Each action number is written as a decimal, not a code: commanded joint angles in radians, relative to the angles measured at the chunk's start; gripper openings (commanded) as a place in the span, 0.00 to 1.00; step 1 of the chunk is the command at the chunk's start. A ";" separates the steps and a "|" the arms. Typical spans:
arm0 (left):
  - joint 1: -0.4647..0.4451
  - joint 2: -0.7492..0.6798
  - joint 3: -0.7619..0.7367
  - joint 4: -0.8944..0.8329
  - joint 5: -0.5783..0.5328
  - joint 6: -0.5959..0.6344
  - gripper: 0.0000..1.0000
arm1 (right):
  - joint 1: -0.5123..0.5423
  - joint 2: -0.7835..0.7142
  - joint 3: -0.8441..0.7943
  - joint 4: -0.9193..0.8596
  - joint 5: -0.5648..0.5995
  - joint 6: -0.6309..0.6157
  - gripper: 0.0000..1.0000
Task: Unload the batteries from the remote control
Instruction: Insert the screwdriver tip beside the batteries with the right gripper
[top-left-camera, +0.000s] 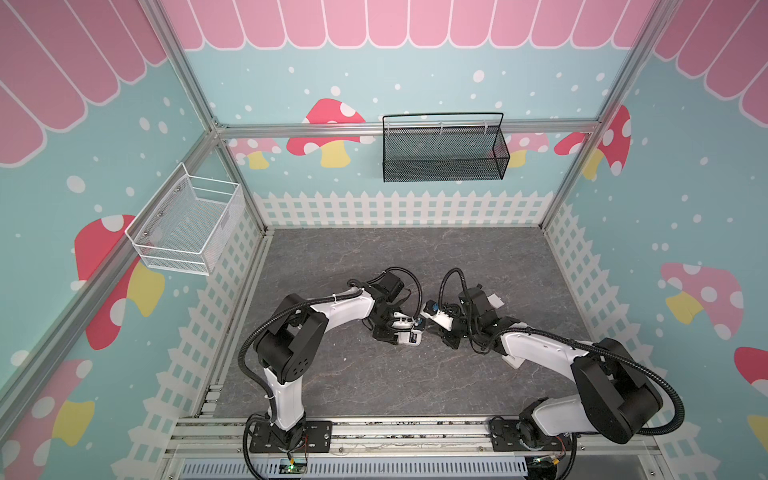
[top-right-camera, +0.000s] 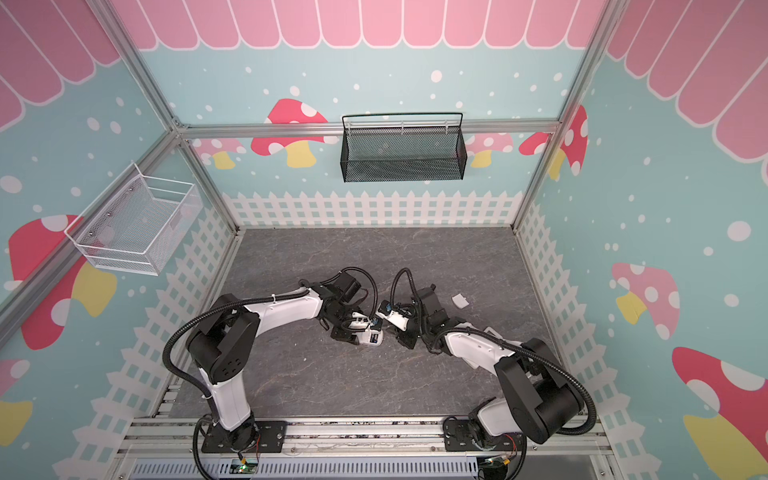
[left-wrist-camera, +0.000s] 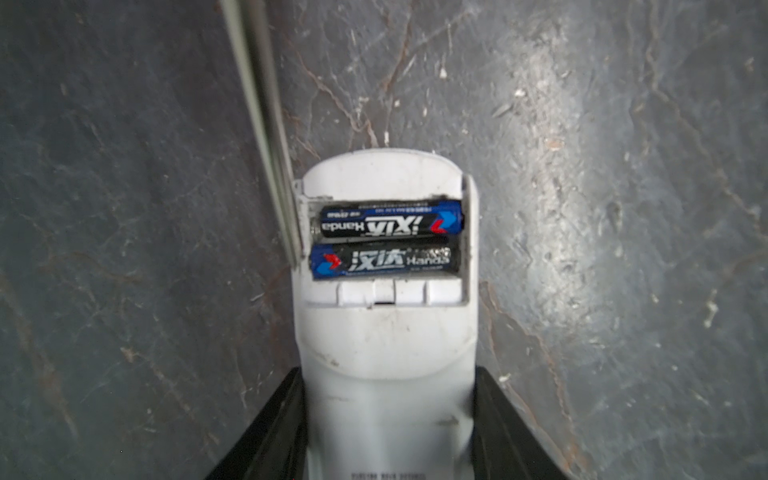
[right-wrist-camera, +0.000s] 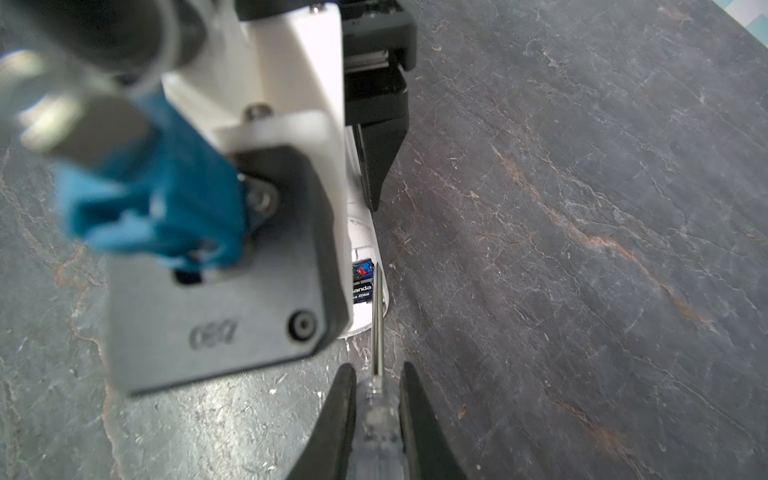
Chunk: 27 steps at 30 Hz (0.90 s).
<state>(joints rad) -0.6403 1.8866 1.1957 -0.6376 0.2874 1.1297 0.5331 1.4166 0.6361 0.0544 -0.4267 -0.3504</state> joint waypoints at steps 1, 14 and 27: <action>-0.007 -0.013 -0.021 -0.036 -0.006 0.019 0.46 | 0.004 0.012 0.023 0.021 0.007 -0.008 0.00; -0.009 -0.012 -0.019 -0.038 -0.005 0.020 0.46 | 0.004 0.038 0.042 -0.035 -0.015 -0.027 0.00; -0.010 -0.012 -0.023 -0.038 -0.027 0.035 0.43 | -0.013 0.086 0.113 -0.205 -0.088 -0.046 0.00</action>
<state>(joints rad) -0.6407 1.8866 1.1954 -0.6380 0.2871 1.1339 0.5240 1.4815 0.7265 -0.0628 -0.4797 -0.3649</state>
